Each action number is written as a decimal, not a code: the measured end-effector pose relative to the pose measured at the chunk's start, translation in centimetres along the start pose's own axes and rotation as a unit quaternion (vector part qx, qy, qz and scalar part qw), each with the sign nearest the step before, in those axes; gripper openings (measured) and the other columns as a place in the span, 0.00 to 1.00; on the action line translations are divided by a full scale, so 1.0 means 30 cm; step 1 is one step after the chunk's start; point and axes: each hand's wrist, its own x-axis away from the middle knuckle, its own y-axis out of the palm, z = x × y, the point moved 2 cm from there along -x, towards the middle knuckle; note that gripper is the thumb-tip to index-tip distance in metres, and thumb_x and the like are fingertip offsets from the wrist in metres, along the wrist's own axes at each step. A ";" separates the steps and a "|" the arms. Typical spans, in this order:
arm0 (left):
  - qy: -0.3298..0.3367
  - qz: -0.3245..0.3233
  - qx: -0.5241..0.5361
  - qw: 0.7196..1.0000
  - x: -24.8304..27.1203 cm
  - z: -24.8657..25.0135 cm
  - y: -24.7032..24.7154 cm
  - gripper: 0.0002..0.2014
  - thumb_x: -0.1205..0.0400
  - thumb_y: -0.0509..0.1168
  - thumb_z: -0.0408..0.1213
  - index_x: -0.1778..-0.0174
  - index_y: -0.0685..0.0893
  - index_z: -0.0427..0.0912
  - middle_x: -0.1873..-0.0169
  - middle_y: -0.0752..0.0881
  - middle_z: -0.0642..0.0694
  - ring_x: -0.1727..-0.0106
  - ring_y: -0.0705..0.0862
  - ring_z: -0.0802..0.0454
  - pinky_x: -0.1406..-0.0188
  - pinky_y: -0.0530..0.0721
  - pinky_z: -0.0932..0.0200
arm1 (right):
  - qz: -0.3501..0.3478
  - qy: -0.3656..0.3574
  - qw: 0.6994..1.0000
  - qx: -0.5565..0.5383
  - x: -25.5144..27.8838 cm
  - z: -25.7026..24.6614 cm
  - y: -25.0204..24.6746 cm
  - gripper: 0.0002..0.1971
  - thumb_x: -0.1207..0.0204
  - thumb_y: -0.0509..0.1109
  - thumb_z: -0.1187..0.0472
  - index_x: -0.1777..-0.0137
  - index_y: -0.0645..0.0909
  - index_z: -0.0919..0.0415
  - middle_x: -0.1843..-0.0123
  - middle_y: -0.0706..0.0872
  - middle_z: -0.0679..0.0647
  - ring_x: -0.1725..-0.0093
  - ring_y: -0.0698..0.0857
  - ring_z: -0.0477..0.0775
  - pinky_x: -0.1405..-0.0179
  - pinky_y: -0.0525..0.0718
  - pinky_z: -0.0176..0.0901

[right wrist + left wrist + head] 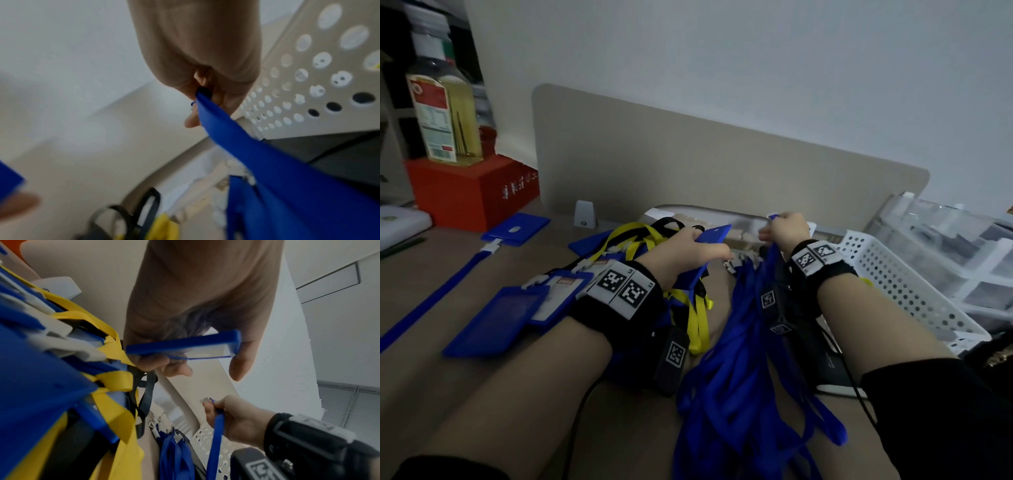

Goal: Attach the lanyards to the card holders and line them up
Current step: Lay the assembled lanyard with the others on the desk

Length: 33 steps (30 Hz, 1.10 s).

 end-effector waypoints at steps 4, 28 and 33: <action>0.016 0.004 0.023 1.000 0.033 0.008 0.006 0.15 0.27 0.76 0.40 0.51 0.77 0.42 0.58 0.80 0.42 0.55 0.80 0.45 0.55 0.79 0.52 | -0.055 0.042 0.973 -0.219 0.103 -0.077 -0.015 0.11 0.16 0.50 0.71 0.55 0.72 0.64 0.64 0.81 0.59 0.83 0.81 0.44 0.81 0.77 0.34; 0.091 0.159 0.059 0.981 0.220 -0.102 -0.121 0.15 0.19 0.63 0.49 0.64 0.75 0.40 0.70 0.73 0.39 0.70 0.72 0.47 0.67 0.69 0.57 | -0.283 -0.046 0.913 -0.291 0.636 -0.088 0.092 0.11 0.15 0.58 0.58 0.59 0.75 0.58 0.75 0.73 0.46 0.82 0.63 0.41 0.82 0.59 0.33; 0.131 0.138 0.041 0.981 0.219 -0.102 -0.132 0.19 0.16 0.63 0.47 0.56 0.89 0.33 0.68 0.88 0.45 0.64 0.83 0.53 0.59 0.79 0.62 | -0.234 -0.114 0.930 -0.260 0.635 -0.078 0.118 0.10 0.15 0.61 0.63 0.58 0.78 0.61 0.68 0.83 0.54 0.82 0.69 0.43 0.85 0.68 0.32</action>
